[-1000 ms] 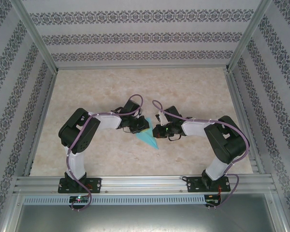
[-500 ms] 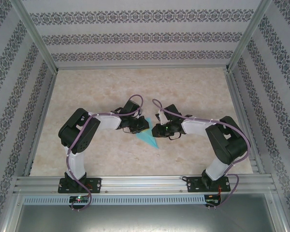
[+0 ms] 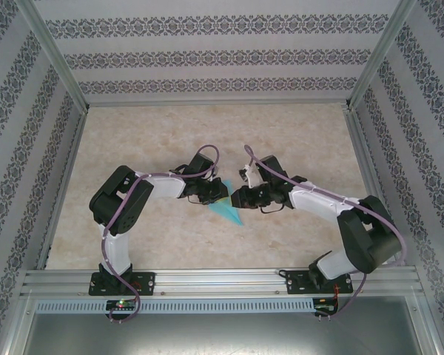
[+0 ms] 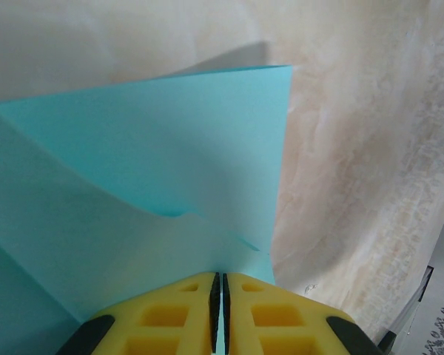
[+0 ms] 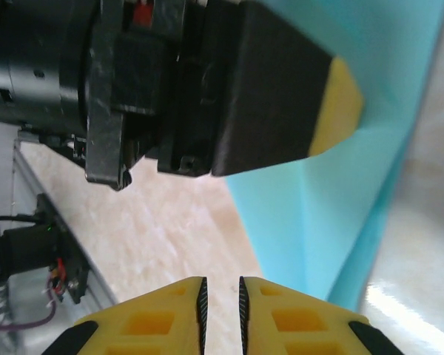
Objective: Fold a paper plane with a square sheet of paper (fold left side to right side)
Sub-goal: Fourth fold the wing at the center of the table.
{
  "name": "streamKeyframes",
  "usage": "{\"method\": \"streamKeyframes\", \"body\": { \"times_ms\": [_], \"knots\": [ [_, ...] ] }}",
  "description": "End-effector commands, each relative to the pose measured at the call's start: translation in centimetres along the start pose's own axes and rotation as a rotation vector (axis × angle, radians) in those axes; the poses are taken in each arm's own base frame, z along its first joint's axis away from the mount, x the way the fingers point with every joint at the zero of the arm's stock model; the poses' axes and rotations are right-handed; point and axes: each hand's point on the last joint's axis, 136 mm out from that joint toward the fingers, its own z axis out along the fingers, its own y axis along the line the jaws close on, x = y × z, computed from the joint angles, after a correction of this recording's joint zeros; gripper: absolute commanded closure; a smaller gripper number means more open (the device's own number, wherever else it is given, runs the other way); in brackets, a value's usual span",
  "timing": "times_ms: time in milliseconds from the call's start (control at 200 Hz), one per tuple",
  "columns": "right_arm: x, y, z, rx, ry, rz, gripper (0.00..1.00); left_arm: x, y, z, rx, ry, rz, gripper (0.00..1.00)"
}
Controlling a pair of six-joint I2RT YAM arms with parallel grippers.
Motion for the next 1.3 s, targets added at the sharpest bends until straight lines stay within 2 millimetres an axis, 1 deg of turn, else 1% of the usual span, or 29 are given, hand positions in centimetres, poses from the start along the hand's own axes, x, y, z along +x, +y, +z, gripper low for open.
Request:
{"method": "streamKeyframes", "body": {
  "times_ms": [0, 95, 175, 280, 525, 650, 769, 1049, 1294],
  "knots": [
    [1.2, 0.8, 1.4, -0.071, 0.069, 0.040, 0.78, 2.2, 4.8, 1.1, -0.150, 0.048, -0.034, 0.85],
    [1.9, 0.2, 2.6, -0.061, 0.107, 0.056, 0.78, 2.3, 4.8, 1.1, -0.150, 0.048, -0.034, 0.85],
    [2.6, -0.7, 3.4, -0.038, 0.136, 0.076, 0.78, 2.2, 4.8, 1.1, -0.151, 0.048, -0.033, 0.85],
    [3.3, -1.7, 3.9, -0.011, 0.156, 0.089, 0.78, 2.2, 4.8, 1.1, -0.153, 0.048, -0.034, 0.85],
    [4.6, -3.3, 4.3, 0.041, 0.193, 0.100, 0.78, 2.2, 4.8, 1.1, -0.155, 0.050, -0.032, 0.85],
    [5.0, -3.4, 4.4, 0.037, 0.205, 0.105, 0.78, 2.2, 4.8, 1.1, -0.156, 0.050, -0.031, 0.85],
    [5.3, -4.0, 4.4, 0.062, 0.208, 0.110, 0.78, 2.2, 4.8, 1.1, -0.155, 0.051, -0.029, 0.85],
    [5.4, -4.5, 4.2, 0.095, 0.206, 0.096, 0.78, 2.2, 4.8, 1.1, -0.157, 0.052, -0.030, 0.85],
    [6.3, -4.7, 4.2, 0.091, 0.232, 0.112, 0.78, 2.2, 4.9, 1.0, -0.162, 0.053, -0.029, 0.86]
  ]
}}
